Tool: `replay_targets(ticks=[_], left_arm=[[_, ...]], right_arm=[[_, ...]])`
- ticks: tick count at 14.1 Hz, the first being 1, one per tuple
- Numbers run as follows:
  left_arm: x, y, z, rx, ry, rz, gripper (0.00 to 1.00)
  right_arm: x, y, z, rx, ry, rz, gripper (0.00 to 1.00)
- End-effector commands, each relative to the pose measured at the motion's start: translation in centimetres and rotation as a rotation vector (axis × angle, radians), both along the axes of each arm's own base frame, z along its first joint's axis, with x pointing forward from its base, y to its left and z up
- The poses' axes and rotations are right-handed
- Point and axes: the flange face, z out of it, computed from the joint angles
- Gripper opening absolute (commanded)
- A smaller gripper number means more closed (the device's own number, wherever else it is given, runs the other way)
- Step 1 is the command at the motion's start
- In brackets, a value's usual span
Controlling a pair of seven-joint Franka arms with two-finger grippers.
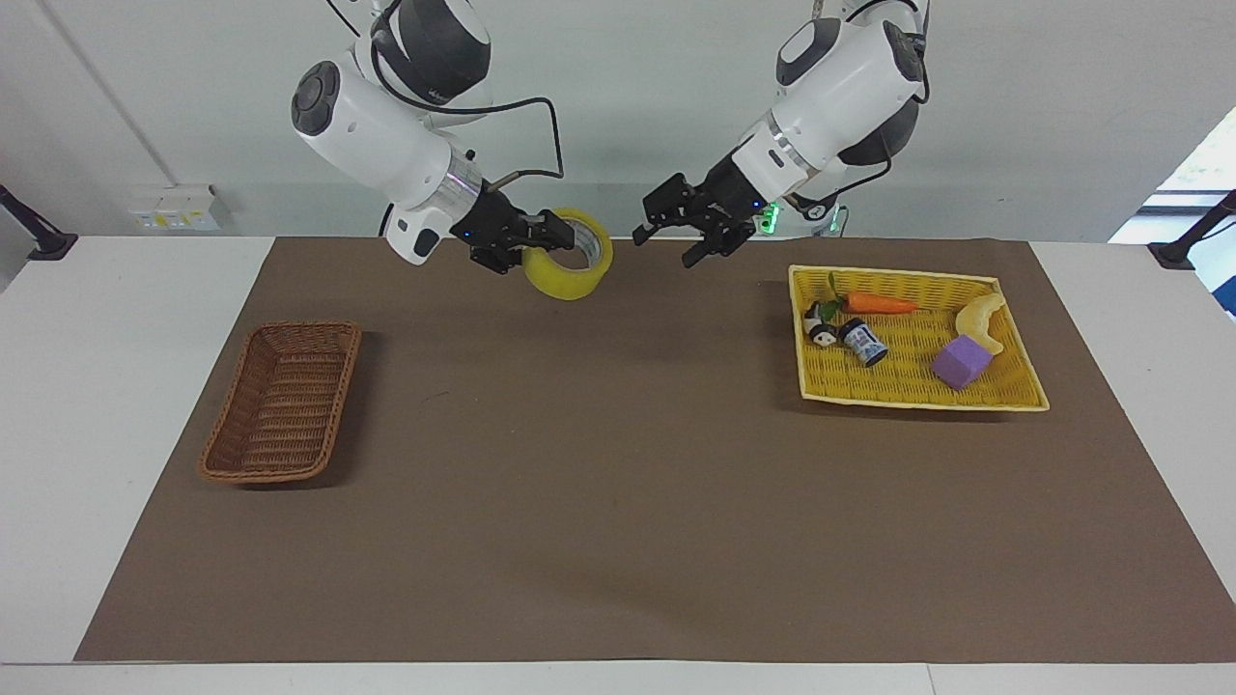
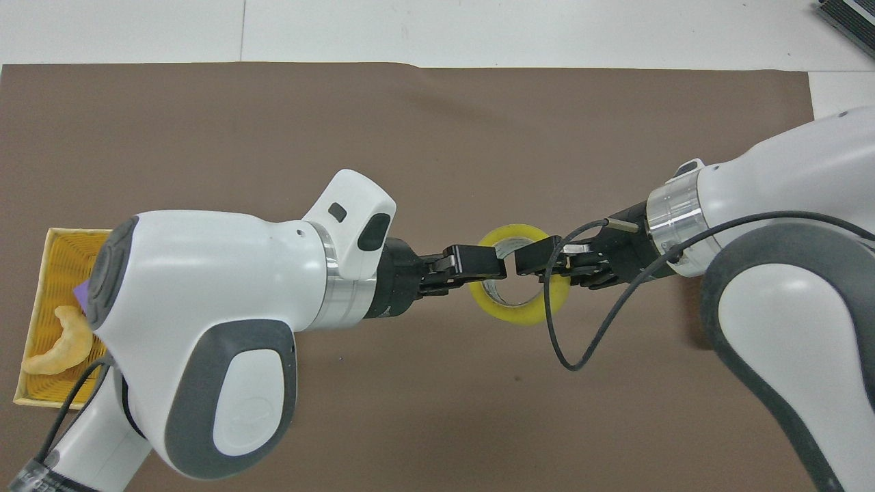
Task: Move tape to another basket
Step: 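Grasp the tape with the right gripper while the left gripper releases it, then carry the tape to the wicker basket while the left gripper withdraws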
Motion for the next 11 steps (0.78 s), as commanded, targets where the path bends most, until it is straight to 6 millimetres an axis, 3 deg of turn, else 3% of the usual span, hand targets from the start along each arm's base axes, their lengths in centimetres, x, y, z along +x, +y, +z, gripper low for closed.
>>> replay_targets(ticks=[1, 5, 8, 11], left_arm=[[0.9, 4.1, 0.5, 0.115, 0.033, -0.005, 1.00], [2.6, 9.8, 0.2, 0.328, 0.034, -0.002, 1.00], [3.8, 14.9, 0.2, 0.453, 0.020, 0.043, 1.00], [4.4, 19.7, 1.1, 0.551, -0.011, -0.011, 1.00]], right_arm=[[-1.0, -1.3, 0.2, -0.028, 0.002, 0.079, 0.00], [-0.1, -6.3, -1.1, -0.059, 0.007, 0.018, 0.00], [1.2, -12.2, -3.7, -0.097, 0.009, -0.041, 0.00], [1.7, -19.7, -7.9, -0.137, -0.061, -0.055, 0.00]])
